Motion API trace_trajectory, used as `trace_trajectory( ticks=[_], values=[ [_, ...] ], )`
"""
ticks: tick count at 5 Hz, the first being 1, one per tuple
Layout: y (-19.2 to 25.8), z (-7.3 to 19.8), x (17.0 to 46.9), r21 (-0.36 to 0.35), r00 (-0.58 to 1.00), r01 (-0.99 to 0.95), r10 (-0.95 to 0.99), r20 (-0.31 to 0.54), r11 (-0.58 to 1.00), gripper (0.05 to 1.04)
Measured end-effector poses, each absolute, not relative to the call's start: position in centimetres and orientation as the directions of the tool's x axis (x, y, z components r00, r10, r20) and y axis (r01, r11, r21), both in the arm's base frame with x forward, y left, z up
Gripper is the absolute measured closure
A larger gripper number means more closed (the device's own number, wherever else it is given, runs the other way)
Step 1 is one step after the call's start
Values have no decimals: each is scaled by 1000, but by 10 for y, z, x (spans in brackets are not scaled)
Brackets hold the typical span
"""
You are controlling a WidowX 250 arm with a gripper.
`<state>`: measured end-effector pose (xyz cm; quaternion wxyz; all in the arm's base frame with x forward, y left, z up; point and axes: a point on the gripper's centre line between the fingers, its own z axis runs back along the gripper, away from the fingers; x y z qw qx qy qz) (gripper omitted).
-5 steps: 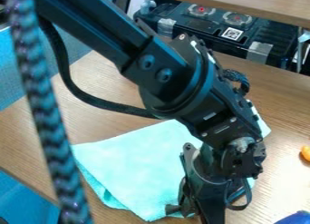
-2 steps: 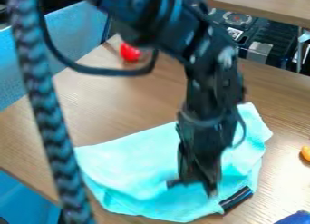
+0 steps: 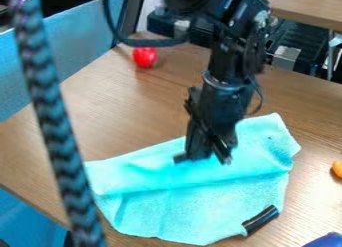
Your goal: Unfold the fabric from the bottom right to the top left
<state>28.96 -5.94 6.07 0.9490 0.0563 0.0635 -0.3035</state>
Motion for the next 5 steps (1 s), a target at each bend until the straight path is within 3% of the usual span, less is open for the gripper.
trace_trajectory(
  ticks=[2,5],
  values=[
    [-31,56,313,111,836,523,-484,-257,845,1028],
    [16,66,357,166,876,461,-417,-240,872,1028]
  ],
)
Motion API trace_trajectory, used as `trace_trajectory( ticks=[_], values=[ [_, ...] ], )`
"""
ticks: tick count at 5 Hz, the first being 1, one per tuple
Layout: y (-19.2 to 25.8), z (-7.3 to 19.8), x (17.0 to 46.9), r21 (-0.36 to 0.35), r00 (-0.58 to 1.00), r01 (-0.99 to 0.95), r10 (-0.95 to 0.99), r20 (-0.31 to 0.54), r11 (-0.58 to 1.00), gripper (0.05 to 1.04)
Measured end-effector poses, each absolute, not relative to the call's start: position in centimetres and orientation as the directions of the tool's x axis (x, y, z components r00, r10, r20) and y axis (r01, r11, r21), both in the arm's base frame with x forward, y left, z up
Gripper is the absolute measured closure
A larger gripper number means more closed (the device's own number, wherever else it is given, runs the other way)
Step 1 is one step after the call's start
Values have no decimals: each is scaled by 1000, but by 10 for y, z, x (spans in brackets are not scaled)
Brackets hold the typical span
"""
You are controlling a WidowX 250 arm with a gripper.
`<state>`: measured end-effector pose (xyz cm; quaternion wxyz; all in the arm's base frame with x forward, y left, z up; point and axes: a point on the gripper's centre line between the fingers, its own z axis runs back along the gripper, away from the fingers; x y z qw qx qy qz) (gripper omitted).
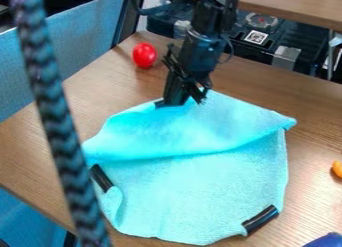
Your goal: Unfold the fabric from the bottom right to the top left
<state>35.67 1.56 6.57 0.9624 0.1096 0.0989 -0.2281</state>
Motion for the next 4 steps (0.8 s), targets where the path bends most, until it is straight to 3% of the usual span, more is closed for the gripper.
trace_trajectory(
  ticks=[4],
  values=[
    [57,48,403,141,908,366,-320,-272,920,1028]
  ],
)
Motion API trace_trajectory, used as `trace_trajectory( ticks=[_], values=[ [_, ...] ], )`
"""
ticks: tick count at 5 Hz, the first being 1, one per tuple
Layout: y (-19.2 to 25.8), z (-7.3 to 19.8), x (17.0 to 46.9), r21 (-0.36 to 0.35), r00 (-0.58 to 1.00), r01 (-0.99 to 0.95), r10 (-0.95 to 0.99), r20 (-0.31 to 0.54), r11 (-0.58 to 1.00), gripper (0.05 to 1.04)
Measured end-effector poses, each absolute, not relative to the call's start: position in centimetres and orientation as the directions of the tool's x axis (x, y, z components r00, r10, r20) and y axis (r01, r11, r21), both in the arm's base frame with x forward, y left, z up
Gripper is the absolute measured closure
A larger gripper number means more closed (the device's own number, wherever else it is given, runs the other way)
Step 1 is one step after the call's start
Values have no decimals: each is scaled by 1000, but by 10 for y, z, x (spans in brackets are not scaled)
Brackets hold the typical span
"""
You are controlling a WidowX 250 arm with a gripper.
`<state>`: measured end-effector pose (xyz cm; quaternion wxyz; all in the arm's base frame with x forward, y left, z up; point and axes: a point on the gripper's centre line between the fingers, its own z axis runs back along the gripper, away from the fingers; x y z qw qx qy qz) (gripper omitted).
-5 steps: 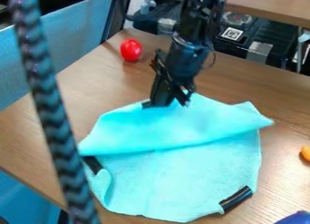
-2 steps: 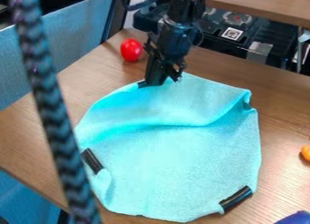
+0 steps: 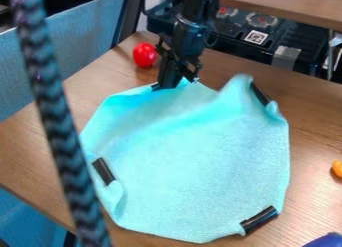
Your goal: Unfold the fabric from the bottom right to the top left
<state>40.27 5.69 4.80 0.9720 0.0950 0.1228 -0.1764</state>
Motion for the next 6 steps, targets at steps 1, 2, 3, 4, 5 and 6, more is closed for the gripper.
trace_trajectory(
  ticks=[1,2,3,4,5,6],
  values=[
    [66,46,407,141,916,337,-290,-276,931,1028],
    [68,49,409,144,920,332,-286,-268,932,1028],
    [69,40,409,145,921,340,-297,-253,929,1028],
    [76,45,406,156,928,334,-295,-228,930,1028],
    [84,52,403,166,942,306,-272,-198,937,1028],
    [90,53,402,166,947,290,-258,-193,942,1028]
  ],
)
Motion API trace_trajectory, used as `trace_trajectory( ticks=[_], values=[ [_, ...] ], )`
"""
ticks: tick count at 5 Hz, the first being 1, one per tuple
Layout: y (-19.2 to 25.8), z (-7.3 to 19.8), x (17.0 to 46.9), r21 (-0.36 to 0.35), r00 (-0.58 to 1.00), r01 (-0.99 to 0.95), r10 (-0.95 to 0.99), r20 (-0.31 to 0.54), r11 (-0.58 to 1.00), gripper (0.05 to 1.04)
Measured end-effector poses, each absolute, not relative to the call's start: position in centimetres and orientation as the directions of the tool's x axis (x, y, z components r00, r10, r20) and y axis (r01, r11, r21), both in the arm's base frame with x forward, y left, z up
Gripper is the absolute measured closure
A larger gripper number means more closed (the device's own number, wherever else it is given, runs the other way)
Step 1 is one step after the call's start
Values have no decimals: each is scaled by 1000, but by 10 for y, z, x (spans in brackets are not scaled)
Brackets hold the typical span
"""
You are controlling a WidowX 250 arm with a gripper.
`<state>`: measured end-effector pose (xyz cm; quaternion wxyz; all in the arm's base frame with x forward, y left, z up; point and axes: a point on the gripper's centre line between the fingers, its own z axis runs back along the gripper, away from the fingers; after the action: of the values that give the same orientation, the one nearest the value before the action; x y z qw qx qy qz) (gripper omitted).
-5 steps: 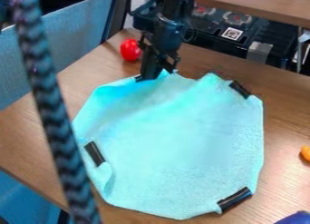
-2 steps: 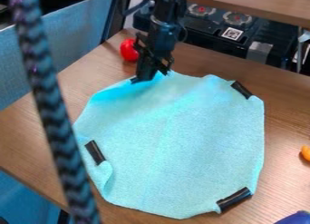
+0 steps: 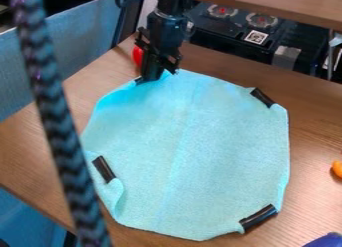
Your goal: Unfold the fabric from the bottom right to the top left
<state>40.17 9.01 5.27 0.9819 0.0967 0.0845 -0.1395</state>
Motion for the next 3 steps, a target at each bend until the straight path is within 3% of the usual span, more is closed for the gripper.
trace_trajectory(
  ticks=[1,2,3],
  values=[
    [95,54,400,159,952,274,-243,-187,948,1007],
    [103,52,398,155,956,254,-224,-190,955,859],
    [106,53,396,162,954,256,-222,-202,953,605]
  ],
)
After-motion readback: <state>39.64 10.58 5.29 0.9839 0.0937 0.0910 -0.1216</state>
